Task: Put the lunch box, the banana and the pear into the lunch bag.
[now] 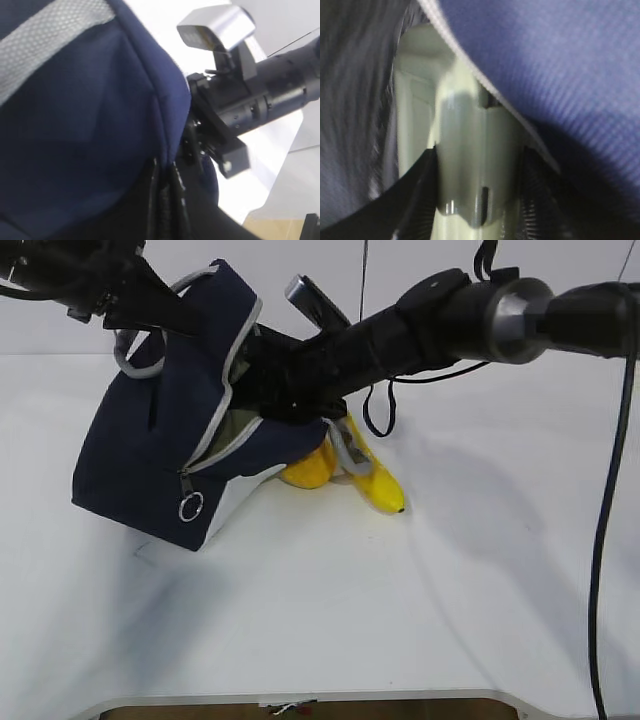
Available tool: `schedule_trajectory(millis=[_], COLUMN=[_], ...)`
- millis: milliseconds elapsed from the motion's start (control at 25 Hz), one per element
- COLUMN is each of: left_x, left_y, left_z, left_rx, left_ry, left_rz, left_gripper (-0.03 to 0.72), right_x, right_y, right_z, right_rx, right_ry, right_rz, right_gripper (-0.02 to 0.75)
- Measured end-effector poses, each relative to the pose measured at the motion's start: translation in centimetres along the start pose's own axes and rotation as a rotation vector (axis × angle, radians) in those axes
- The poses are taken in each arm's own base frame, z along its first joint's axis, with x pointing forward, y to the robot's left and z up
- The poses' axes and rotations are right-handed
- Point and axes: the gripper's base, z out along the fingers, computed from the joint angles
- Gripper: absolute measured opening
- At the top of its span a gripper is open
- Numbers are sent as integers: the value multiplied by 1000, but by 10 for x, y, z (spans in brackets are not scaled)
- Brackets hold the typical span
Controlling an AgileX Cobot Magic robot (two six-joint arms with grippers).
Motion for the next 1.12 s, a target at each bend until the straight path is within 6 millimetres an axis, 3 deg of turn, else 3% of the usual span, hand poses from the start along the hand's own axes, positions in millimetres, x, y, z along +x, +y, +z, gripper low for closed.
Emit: schedule_trajectory(millis=[640,1120], left_x=[12,12], left_y=[18,19], left_z=[-3,-3], left_rx=[-189,-205], left_ry=[145,150], left_rz=[129,140], left_gripper=[12,12], right_x=[-2,0], right_y=[-10,-12], right_z=[11,11], right_rx=[-9,56], right_ry=[-11,29], right_rz=[69,121], right_gripper=[369,369])
